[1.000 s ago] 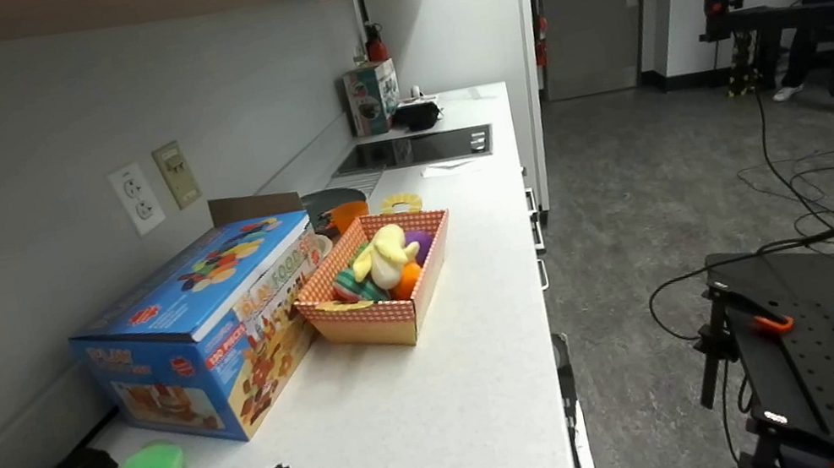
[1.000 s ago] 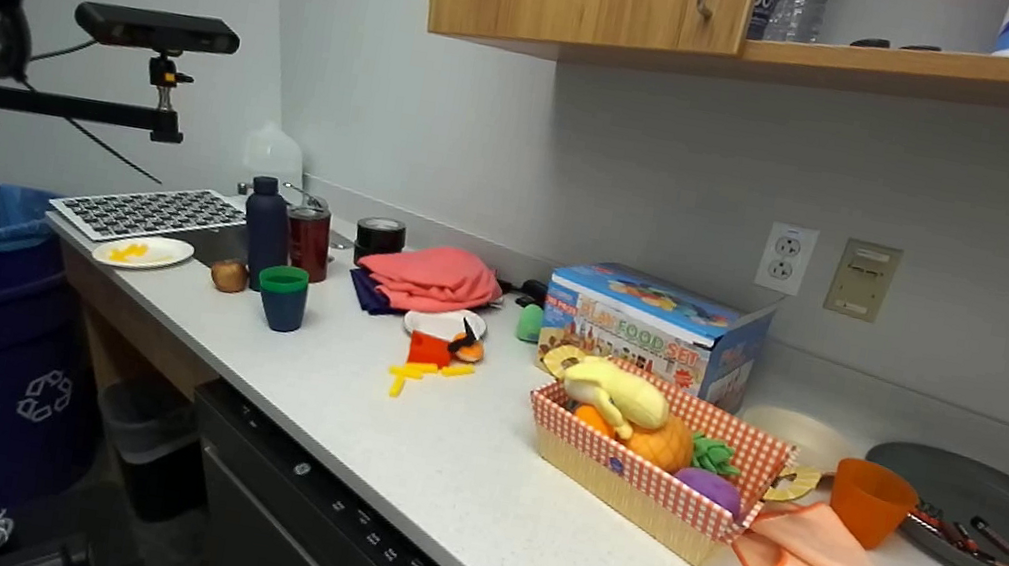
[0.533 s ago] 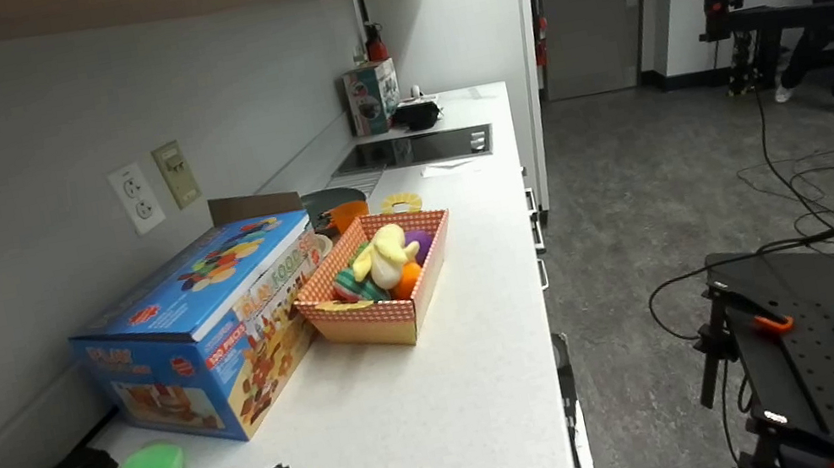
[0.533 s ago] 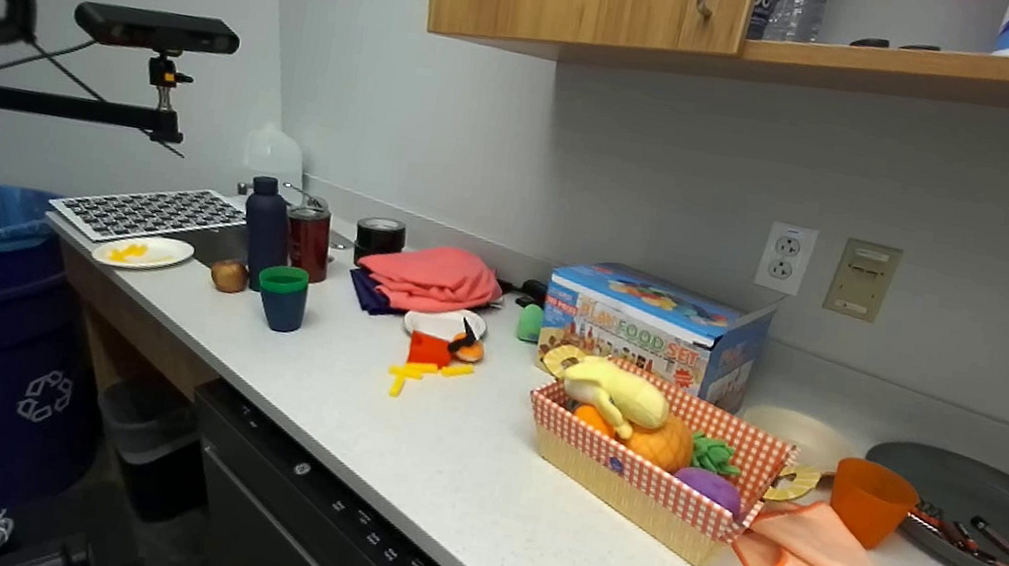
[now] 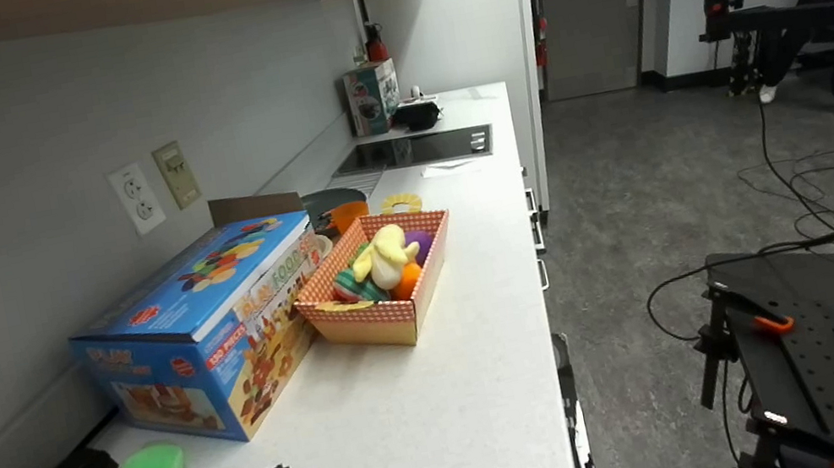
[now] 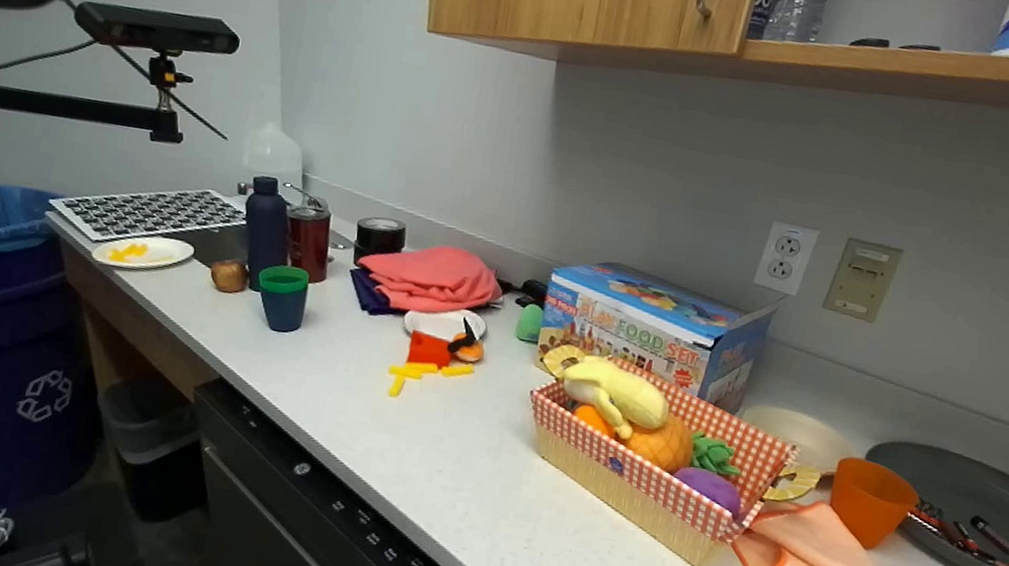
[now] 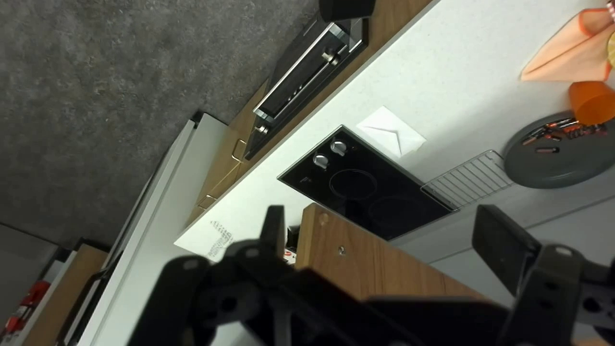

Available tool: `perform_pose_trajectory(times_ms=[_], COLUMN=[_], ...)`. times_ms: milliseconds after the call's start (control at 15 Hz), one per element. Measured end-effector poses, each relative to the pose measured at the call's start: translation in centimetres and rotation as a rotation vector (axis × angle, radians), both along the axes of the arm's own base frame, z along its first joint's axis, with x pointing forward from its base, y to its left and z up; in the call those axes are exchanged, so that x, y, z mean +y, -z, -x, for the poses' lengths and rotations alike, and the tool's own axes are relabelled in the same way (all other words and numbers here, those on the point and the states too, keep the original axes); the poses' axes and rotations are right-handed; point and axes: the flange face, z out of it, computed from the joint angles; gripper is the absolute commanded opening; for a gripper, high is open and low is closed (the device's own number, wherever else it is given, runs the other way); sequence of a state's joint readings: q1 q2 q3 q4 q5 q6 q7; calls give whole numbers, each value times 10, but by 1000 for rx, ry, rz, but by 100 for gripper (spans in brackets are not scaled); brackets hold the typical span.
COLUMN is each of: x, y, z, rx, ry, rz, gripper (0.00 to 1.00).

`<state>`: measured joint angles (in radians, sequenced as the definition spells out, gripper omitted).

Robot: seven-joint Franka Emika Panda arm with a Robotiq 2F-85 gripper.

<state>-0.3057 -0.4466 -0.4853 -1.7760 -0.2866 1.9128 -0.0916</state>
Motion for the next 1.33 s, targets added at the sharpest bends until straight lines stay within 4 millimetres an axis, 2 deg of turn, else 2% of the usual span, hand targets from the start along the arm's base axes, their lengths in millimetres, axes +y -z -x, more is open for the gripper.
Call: perform_pose_trajectory(times_ms=[400,933,1333], x=[-7,-57,-81], y=[2,-3,-6], z=[0,4,-18], rx=[-12,-108,-224], ry=[4,-27,-108], rz=[-19,6,6], gripper=[100,100,100])
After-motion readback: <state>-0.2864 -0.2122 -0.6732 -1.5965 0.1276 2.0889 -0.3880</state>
